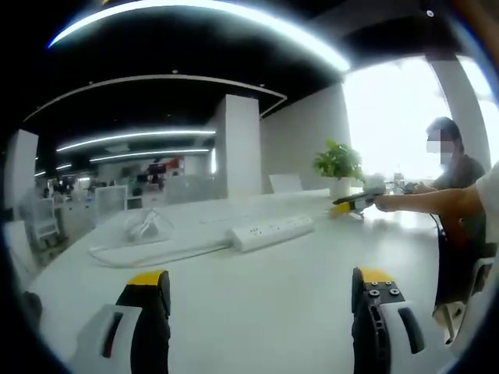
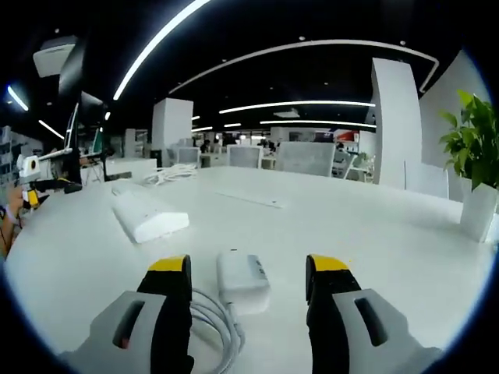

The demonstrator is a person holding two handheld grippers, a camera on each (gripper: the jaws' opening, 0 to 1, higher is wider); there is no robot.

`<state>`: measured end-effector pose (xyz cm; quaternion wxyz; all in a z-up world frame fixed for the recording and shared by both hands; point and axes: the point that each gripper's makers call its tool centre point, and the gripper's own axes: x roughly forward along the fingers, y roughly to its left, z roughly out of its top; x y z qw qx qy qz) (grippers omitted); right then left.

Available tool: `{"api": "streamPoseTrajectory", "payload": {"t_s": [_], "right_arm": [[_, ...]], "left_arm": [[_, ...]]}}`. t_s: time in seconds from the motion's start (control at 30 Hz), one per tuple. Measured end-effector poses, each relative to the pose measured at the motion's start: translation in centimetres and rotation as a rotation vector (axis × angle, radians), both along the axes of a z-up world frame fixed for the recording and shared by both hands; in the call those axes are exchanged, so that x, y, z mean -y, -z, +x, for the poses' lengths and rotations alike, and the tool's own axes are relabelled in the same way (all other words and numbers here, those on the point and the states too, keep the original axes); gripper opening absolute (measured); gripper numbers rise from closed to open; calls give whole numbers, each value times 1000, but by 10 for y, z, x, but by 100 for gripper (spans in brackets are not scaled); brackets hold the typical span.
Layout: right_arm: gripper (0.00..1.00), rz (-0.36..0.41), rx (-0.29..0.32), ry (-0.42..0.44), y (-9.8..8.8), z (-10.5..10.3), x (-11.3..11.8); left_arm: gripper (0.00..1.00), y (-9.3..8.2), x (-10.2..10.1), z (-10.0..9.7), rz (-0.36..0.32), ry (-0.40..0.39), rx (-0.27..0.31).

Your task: Straighten the power strip on the desk, plug the charger into it

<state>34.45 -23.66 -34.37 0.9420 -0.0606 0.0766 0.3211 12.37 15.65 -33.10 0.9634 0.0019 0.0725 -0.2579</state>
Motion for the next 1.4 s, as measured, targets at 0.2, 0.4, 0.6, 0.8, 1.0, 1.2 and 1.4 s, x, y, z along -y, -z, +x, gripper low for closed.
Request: {"api": "streamPoseTrajectory", "payload": {"t_s": [0.2,0.4,0.6,0.8,1.0,1.2,1.4], "right_arm": [[54,15,-16,-16,3,2,-4],[47,26,-32,-32,6,2,-7],[39,24,-39,-43,8,3,-9],[34,12,-46,-42,10,3,-9],[29,-20,-43,-28,12,4,-6],[28,-56,-31,-28,13,1,-7],[26,-85,-49,-21,14,1,-6]], "left_arm": [[99,-1,2,-1,3,4,1],[99,-2,-2,-3,2,-6,2],[99,-3,-4,-4,2,-9,4],[99,-3,-4,-4,1,-8,4],[99,-5,-6,-5,-1,-10,8],[99,-5,-6,-5,-1,-9,11],[99,-6,-5,-5,-2,-6,12]]}}
